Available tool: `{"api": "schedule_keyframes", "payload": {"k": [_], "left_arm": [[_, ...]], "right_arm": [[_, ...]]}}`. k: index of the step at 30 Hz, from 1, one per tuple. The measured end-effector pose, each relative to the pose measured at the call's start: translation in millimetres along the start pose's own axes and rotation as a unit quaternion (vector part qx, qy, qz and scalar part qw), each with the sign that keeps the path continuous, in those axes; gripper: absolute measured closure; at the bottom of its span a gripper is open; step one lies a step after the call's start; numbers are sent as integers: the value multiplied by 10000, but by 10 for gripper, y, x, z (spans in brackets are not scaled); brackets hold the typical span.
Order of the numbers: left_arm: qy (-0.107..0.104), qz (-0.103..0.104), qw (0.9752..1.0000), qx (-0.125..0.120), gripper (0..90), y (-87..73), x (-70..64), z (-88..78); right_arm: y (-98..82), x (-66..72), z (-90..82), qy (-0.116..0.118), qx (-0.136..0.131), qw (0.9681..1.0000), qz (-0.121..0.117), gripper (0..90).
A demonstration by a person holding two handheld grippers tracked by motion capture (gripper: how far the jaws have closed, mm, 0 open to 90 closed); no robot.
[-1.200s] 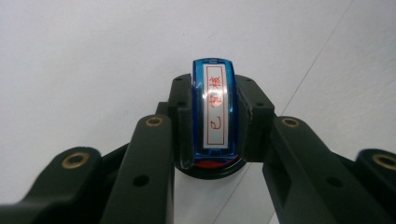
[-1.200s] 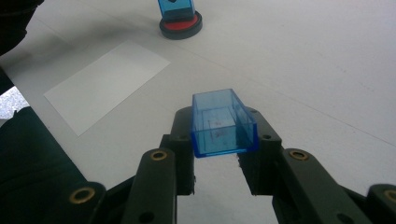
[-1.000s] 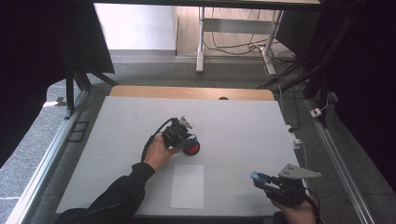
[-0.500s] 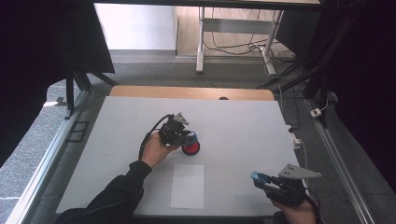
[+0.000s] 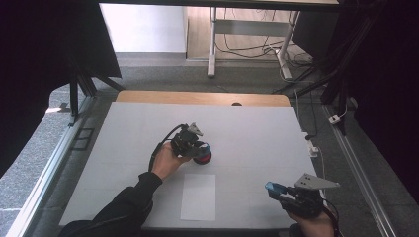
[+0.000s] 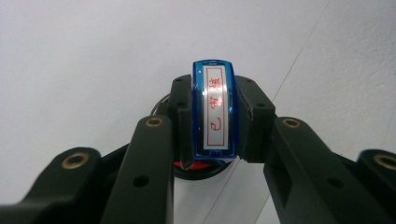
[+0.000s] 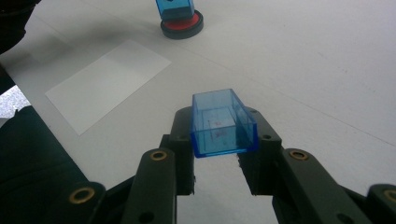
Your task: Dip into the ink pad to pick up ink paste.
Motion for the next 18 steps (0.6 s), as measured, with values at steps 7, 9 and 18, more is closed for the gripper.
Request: {"api": "schedule_keyframes", "payload": {"k": [7,9,18], "left_arm": [[28,-6,10000,44,703,-9,-7,34],[62,1,10000,45,703,-3,-21,41],[176,66,9995,252,706,45,-57,54]], "right_arm": [[0,0,2,2,0,10000,2,686],[0,1,2,-5,7,10000,-2,686],[1,4,5,-16,47,10000,-23,686]]}}
Point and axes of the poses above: each handheld gripper's, and its own axes: z roughly forward along the jaws, y roughly out of its top, x roughly to its left, the point moved 2 cm from there along z, roughly forward along the jaws, and after that the axes turned 2 degrees about -y, right-handed, at the moved point
